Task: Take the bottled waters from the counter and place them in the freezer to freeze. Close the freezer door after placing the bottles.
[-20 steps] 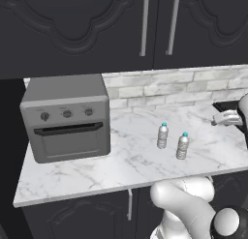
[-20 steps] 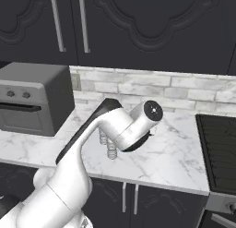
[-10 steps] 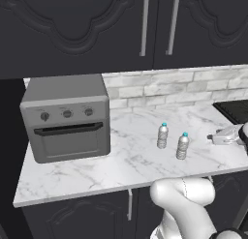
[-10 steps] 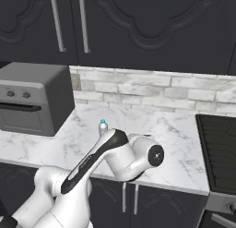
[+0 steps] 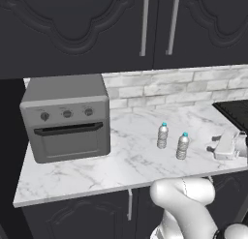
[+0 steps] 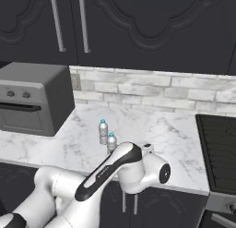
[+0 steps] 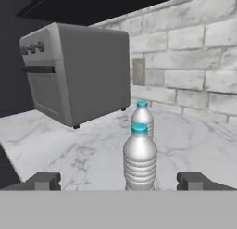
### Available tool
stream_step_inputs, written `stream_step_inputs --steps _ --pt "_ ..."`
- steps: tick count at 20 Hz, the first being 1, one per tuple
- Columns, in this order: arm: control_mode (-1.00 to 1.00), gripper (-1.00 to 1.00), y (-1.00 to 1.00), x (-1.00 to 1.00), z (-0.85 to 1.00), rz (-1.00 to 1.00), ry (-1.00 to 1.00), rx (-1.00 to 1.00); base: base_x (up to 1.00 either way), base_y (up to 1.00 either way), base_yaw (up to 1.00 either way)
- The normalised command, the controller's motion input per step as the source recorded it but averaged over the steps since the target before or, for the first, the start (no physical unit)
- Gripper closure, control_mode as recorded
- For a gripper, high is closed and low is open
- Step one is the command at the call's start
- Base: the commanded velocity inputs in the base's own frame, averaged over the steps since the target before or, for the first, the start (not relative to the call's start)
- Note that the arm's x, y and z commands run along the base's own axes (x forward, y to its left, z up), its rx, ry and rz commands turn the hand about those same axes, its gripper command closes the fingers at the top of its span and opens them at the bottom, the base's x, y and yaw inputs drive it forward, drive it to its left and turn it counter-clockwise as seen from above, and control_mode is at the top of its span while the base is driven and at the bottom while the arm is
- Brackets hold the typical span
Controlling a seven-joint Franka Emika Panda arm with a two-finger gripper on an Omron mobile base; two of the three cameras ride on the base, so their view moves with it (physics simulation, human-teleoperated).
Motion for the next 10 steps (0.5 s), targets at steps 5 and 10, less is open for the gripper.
stream_step_inputs --steps 5,10 --pt "-1.0 -1.0 -0.12 0.0 -0.28 0.21 -0.11 -0.08 0.0 0.0 0.0" --pt "-1.0 -1.0 0.01 0.06 0.0 0.02 0.06 0.0 0.0 0.0 0.0"
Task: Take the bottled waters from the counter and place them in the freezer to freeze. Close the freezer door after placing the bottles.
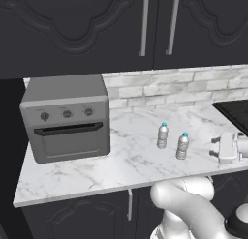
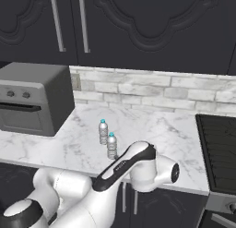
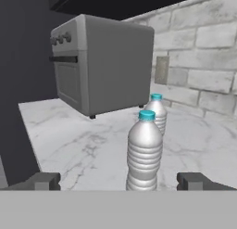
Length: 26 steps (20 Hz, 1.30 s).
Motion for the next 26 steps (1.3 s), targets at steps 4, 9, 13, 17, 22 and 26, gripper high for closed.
stream_step_inputs --steps 4,9,13,17,22,26 --pt "-1.0 -1.0 0.03 0.23 -0.05 0.0 0.0 0.01 0.0 0.0 0.0" --pt "-1.0 -1.0 0.37 0.17 -0.34 0.0 0.0 0.01 0.0 0.0 0.0" --pt "-1.0 -1.0 0.11 0.28 -0.25 0.0 0.0 0.0 0.0 0.0 0.0" --pt "-1.0 -1.0 0.02 0.45 -0.23 0.0 0.01 0.0 0.0 0.0 0.0" --pt "-1.0 -1.0 0.0 0.5 -0.19 0.0 0.03 0.0 0.0 0.0 0.0" --pt "-1.0 -1.0 0.0 0.39 -0.13 0.0 0.01 0.0 0.0 0.0 0.0"
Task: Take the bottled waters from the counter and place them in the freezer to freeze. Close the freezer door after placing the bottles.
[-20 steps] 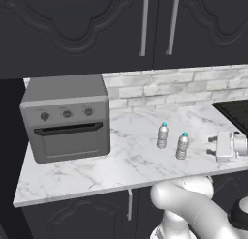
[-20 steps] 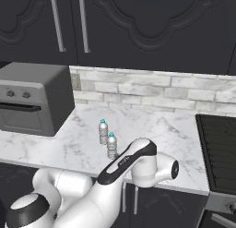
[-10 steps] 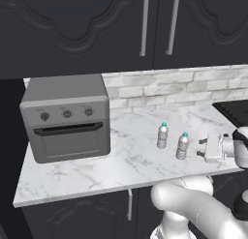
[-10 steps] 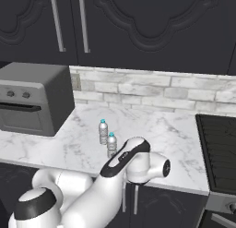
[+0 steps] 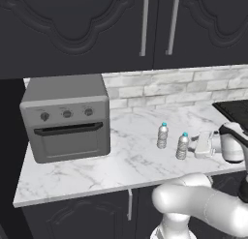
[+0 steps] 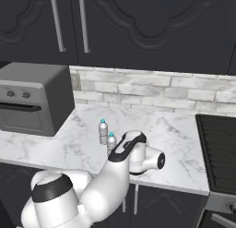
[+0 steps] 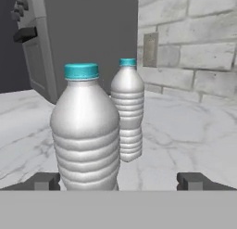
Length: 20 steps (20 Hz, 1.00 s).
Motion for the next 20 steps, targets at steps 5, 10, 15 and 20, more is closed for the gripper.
stream_step_inputs --steps 5,10,15,20 --pt "-1.0 -1.0 0.08 0.14 -0.06 0.0 0.0 0.0 0.0 0.0 0.0" --pt "-1.0 -1.0 0.19 0.0 0.0 0.01 0.0 0.0 0.0 0.0 0.0" --pt "-1.0 -1.0 0.07 -0.02 0.0 0.01 0.0 0.0 0.0 0.0 0.0" --pt "-1.0 -1.0 0.0 -0.16 0.0 0.0 0.0 0.01 0.0 0.0 0.0"
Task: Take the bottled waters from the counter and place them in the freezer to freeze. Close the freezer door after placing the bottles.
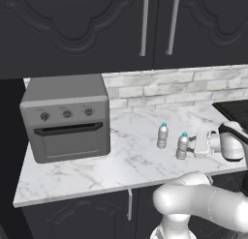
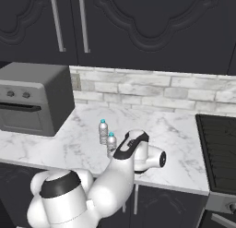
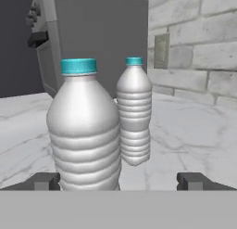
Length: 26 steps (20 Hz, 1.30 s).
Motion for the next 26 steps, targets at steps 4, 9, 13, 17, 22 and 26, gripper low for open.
stream_step_inputs --steps 4,9,13,17,22,26 --pt "-1.0 -1.0 0.0 -0.39 0.0 0.0 0.0 0.02 0.0 0.0 0.0" --pt "-1.0 -1.0 0.01 -0.26 0.0 0.01 -0.01 0.01 0.0 0.0 0.0" --pt "-1.0 -1.0 0.0 0.0 0.0 0.02 0.0 0.0 0.0 0.0 0.0" --pt "-1.0 -1.0 0.0 0.01 0.0 0.0 0.0 0.0 0.0 0.0 0.0" --pt "-1.0 -1.0 0.0 0.03 0.0 0.0 0.0 0.0 0.0 0.0 0.0" --pt "-1.0 -1.0 0.05 0.07 0.0 0.0 0.0 0.0 0.0 0.0 0.0"
